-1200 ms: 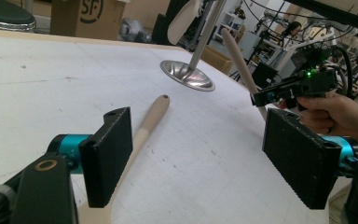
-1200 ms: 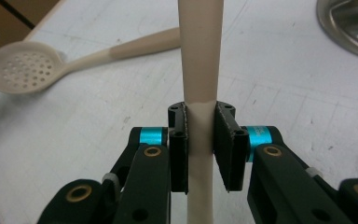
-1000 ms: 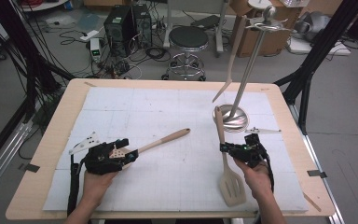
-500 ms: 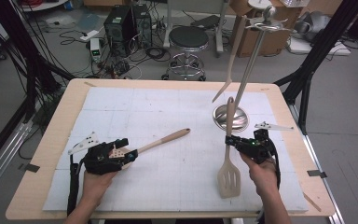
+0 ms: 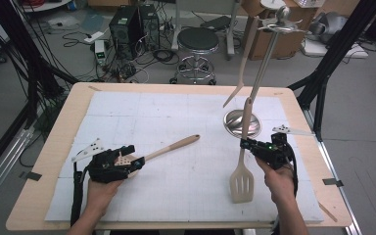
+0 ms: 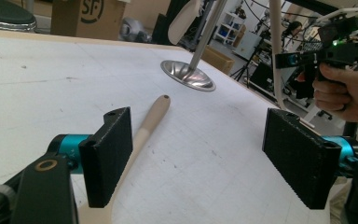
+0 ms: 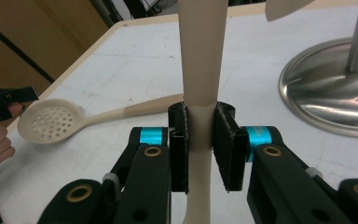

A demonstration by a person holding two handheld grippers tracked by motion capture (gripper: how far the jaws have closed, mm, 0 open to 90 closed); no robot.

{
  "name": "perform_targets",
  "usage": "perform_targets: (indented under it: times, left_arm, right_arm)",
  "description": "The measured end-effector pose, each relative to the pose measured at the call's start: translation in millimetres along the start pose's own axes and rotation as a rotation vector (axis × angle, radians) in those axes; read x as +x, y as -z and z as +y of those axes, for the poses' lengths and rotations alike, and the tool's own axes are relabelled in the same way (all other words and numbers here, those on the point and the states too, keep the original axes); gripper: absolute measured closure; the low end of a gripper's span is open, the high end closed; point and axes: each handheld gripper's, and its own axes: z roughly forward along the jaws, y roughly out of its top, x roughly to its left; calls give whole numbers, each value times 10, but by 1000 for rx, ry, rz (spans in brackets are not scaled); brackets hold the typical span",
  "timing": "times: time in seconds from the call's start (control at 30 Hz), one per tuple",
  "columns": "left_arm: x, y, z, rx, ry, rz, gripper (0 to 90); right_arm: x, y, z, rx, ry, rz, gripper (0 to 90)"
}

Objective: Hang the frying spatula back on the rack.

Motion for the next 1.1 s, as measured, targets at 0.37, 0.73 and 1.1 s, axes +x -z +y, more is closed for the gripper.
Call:
perform_targets:
  times: [0.37, 0.73, 1.1]
  left_arm:
    - [0, 9, 7, -4, -1, -1, 249]
    - [-4, 10, 11, -6, -2, 2, 249]
    - [-10, 18, 15, -8, -3, -1, 249]
  right_arm:
    - [38, 184, 256, -65, 12, -7, 775]
    - [68, 302, 547, -138, 13, -6, 775]
    - [141, 381, 857, -188, 20, 0, 774]
